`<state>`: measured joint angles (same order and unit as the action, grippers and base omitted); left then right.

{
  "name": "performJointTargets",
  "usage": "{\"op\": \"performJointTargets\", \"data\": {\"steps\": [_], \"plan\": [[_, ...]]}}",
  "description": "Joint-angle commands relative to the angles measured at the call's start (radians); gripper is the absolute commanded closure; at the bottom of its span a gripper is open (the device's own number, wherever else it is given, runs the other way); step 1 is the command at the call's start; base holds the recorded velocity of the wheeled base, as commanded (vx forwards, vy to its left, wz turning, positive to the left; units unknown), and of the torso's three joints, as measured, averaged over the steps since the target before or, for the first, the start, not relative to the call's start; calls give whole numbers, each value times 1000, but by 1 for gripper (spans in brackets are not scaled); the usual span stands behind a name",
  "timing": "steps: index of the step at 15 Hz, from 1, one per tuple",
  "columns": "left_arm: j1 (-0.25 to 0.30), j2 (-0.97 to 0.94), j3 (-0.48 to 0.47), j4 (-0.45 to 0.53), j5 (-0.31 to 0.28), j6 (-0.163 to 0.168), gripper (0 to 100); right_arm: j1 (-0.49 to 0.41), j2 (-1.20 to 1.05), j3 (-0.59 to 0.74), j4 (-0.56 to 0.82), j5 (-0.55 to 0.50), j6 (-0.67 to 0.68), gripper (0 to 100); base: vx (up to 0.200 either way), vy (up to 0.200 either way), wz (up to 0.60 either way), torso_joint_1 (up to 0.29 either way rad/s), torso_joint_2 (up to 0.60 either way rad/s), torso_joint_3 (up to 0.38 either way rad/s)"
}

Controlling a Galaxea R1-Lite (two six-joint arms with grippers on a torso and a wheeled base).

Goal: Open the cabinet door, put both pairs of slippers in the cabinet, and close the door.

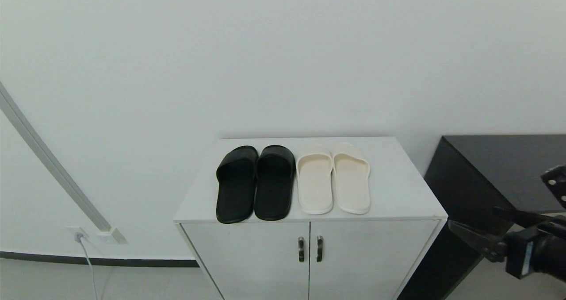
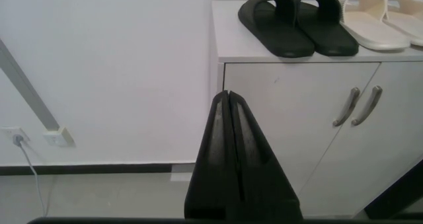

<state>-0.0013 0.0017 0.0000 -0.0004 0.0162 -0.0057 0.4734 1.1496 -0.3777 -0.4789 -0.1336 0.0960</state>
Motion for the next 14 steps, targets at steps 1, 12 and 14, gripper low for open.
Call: {"op": "performJointTargets", "data": {"steps": [1, 12, 14], "plan": [[0, 0, 0, 0, 1, -2, 100, 128, 211, -79, -52, -92, 39, 0, 0, 0, 0, 0, 0, 0], [0, 0, 0, 0, 1, 0, 100, 261, 648, -431, -119, -268, 171, 0, 0, 0, 0, 0, 0, 0], [0, 0, 0, -1, 1, 0, 100, 287, 674, -501, -113, -297, 166, 0, 0, 0, 0, 0, 0, 0]]}}
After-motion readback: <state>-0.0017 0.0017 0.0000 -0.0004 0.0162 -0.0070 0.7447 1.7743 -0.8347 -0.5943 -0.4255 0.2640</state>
